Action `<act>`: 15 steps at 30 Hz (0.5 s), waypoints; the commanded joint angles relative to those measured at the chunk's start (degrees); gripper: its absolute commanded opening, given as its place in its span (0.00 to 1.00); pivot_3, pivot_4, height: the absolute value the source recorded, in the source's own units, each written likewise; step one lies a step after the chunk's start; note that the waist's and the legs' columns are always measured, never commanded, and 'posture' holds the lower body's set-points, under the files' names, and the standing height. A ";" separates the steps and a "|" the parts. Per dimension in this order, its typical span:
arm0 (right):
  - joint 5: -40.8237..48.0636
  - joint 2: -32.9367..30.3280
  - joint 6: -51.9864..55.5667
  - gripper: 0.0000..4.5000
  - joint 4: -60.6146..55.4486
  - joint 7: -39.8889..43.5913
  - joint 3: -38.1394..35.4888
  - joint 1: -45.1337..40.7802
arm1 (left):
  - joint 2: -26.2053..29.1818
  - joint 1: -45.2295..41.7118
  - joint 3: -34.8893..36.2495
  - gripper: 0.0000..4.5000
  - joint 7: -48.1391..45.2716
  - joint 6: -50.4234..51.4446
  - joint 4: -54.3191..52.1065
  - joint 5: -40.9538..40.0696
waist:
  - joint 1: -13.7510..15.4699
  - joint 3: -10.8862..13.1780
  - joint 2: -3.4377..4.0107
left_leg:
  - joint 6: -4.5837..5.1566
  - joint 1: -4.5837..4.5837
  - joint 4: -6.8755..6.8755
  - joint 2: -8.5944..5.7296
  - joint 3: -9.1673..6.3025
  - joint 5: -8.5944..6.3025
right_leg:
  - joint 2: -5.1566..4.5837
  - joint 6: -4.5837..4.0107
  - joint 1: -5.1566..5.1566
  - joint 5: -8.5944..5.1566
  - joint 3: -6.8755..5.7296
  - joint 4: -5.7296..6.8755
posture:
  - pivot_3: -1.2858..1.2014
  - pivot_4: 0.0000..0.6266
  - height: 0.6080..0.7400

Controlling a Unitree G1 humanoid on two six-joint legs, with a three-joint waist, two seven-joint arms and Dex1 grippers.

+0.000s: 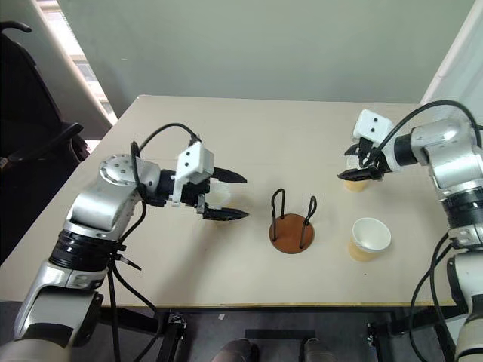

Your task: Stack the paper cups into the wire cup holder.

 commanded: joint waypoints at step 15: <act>-22.71 9.92 -20.60 0.68 36.09 -9.33 5.00 -12.52 | 2.89 -0.37 2.48 1.00 2.54 4.73 -6.41 -4.25 | -0.09 0.00 0.01 | -0.30 -0.01 -0.57 0.03 -0.07 -0.06 | 0.00 -0.22 -0.26 -0.07 -0.06 0.00 | 0.52 0.24 1.00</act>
